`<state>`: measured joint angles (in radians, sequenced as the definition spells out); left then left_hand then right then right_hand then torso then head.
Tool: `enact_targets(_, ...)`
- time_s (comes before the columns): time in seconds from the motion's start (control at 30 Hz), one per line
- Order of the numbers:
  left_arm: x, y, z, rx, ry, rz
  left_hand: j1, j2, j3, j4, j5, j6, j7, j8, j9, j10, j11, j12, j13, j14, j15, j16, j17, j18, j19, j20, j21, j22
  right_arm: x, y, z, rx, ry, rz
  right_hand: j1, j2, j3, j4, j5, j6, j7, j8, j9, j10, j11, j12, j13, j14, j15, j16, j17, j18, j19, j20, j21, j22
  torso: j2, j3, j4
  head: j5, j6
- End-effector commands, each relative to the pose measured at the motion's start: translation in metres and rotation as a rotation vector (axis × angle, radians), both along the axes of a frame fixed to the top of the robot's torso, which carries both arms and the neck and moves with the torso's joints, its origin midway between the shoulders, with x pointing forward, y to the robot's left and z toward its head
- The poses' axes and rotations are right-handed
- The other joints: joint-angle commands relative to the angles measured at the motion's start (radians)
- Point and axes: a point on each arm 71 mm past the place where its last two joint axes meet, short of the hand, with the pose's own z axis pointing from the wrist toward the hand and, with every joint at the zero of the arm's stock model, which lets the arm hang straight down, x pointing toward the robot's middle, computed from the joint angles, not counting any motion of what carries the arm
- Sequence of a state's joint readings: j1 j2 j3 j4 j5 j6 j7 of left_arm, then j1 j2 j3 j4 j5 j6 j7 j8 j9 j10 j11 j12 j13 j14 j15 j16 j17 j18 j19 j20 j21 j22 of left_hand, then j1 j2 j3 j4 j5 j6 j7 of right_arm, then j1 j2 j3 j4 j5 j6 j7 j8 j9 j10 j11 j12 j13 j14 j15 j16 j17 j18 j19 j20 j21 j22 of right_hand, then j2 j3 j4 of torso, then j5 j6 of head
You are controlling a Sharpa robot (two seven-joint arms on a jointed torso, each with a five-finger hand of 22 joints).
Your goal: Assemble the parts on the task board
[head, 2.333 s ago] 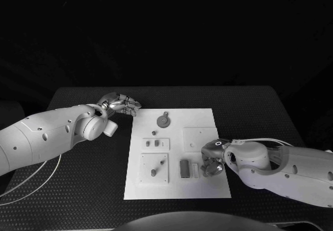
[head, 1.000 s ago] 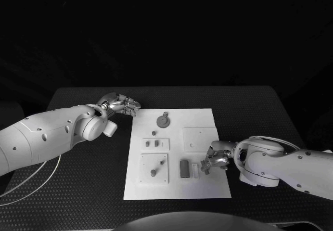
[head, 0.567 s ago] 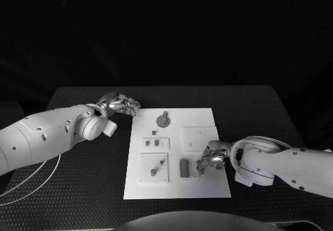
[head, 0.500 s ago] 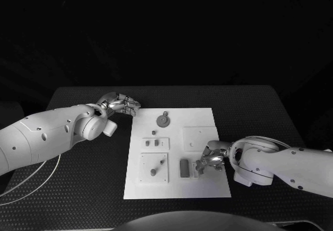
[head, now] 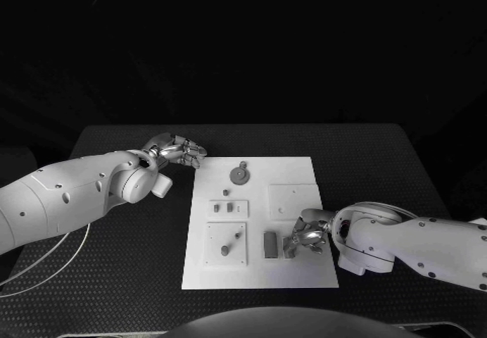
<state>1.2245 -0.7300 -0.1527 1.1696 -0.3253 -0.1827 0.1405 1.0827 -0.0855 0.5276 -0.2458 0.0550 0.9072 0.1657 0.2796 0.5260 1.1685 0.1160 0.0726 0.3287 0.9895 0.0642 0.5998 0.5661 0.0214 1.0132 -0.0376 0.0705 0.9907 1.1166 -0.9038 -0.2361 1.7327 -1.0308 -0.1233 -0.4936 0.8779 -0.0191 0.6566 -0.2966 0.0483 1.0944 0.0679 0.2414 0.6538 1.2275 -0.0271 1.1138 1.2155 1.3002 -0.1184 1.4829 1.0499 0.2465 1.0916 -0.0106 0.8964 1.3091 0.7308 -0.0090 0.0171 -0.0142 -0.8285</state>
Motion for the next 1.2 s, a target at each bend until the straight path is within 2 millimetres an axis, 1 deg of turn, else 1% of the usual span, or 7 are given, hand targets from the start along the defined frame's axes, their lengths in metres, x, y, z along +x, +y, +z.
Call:
enact_targets(0.03, -0.0003, -0.0019, 0.0009, -0.011, -0.001, -0.011, -0.009, -0.002, 0.002, 0.006, -0.001, 0.002, -0.004, 0.005, -0.001, 0.005, 0.000, -0.002, 0.001, 0.007, -0.002, -0.004, 0.001, 0.002, -0.001, 0.001, 0.000, -0.002, -0.0026, 0.0017, -0.0025, -0.001, 0.022, 0.014, 0.029, 0.038, 0.007, 0.002, 0.002, -0.001, 0.006, 0.004, 0.000, 0.011, -0.008, 0.004, 0.001, 0.001, -0.008, 0.003, 0.000, 0.015, 0.003, -0.002, 0.005, 0.018, 0.000, -0.0001, -0.0005, 0.000, -0.001)
enact_targets(0.43, -0.0002, -0.0019, 0.0008, -0.010, -0.001, -0.010, -0.009, -0.002, 0.002, 0.007, -0.001, 0.002, -0.004, 0.005, -0.002, 0.005, 0.000, -0.002, 0.001, 0.008, -0.002, -0.005, 0.002, 0.002, -0.001, 0.001, 0.000, -0.002, 0.0038, -0.0019, -0.0052, -0.004, -0.007, -0.019, 0.011, 0.024, 0.002, 0.005, 0.002, -0.003, 0.008, 0.002, -0.004, 0.003, -0.006, -0.005, -0.006, -0.003, -0.010, 0.000, -0.007, 0.015, 0.003, -0.001, 0.004, 0.017, 0.000, 0.0000, 0.0000, 0.001, 0.000)
enact_targets(0.53, -0.0002, -0.0020, 0.0008, -0.010, -0.001, -0.010, -0.009, -0.002, 0.002, 0.007, -0.001, 0.002, -0.004, 0.005, -0.002, 0.005, 0.000, -0.002, 0.001, 0.008, -0.002, -0.005, 0.003, 0.002, -0.001, 0.001, 0.000, -0.002, 0.0035, -0.0009, -0.0056, -0.001, 0.001, -0.015, -0.025, -0.011, -0.006, 0.017, 0.002, -0.005, 0.011, -0.001, -0.008, -0.007, -0.003, -0.018, -0.016, -0.008, -0.009, -0.004, -0.017, 0.015, 0.006, 0.003, 0.001, 0.014, 0.000, -0.0002, 0.0000, 0.002, -0.002)
enact_targets(0.67, -0.0002, -0.0020, 0.0008, -0.010, 0.000, -0.010, -0.009, -0.002, 0.002, 0.007, -0.001, 0.001, -0.004, 0.005, -0.002, 0.004, 0.001, -0.002, 0.001, 0.008, -0.002, -0.005, 0.003, 0.002, -0.001, 0.001, 0.000, -0.002, 0.0024, -0.0003, -0.0068, -0.002, 0.016, -0.005, -0.062, -0.077, 0.014, 0.063, 0.002, -0.011, 0.014, -0.008, -0.016, -0.022, -0.001, -0.036, -0.029, -0.017, -0.008, -0.010, -0.032, 0.015, 0.011, 0.002, -0.007, 0.009, -0.001, -0.0008, -0.0004, 0.002, -0.002)
enact_targets(0.77, -0.0002, -0.0018, 0.0008, -0.010, 0.000, -0.009, -0.009, -0.002, 0.002, 0.007, -0.001, 0.001, -0.004, 0.005, -0.002, 0.004, 0.001, -0.002, 0.001, 0.008, -0.001, -0.006, 0.003, 0.002, -0.001, 0.001, 0.000, -0.002, 0.0022, -0.0001, -0.0069, -0.001, 0.017, -0.005, -0.067, -0.091, 0.020, 0.074, 0.002, -0.012, 0.015, -0.009, -0.018, -0.024, 0.000, -0.037, -0.030, -0.021, -0.008, -0.012, -0.038, 0.015, 0.011, 0.002, -0.009, 0.009, -0.001, -0.0010, -0.0003, 0.002, -0.002)
enact_targets(1.07, -0.0002, -0.0017, 0.0008, -0.010, 0.000, -0.009, -0.009, -0.003, 0.002, 0.007, -0.001, 0.000, -0.003, 0.005, -0.002, 0.004, 0.001, -0.003, 0.001, 0.008, -0.001, -0.006, 0.004, 0.002, -0.001, 0.001, 0.000, -0.002, 0.0028, -0.0007, -0.0069, 0.005, 0.014, -0.011, -0.114, -0.174, 0.046, 0.158, 0.002, -0.016, 0.016, -0.010, -0.024, -0.028, 0.002, -0.039, -0.032, -0.030, -0.007, -0.016, -0.050, 0.015, 0.013, 0.001, -0.017, 0.011, -0.001, -0.0010, -0.0003, 0.001, -0.001)
enact_targets(1.2, -0.0001, -0.0018, 0.0008, -0.010, 0.000, -0.009, -0.009, -0.003, 0.002, 0.008, -0.001, 0.000, -0.003, 0.005, -0.002, 0.003, 0.001, -0.003, 0.001, 0.008, -0.001, -0.007, 0.004, 0.002, -0.001, 0.001, 0.000, -0.002, 0.0021, 0.0006, -0.0066, 0.013, 0.017, -0.006, -0.126, -0.192, 0.054, 0.188, 0.002, -0.017, 0.016, -0.009, -0.024, -0.029, 0.001, -0.038, -0.033, -0.030, -0.007, -0.015, -0.050, 0.015, 0.015, -0.001, -0.017, 0.012, -0.001, -0.0010, -0.0002, 0.001, -0.001)
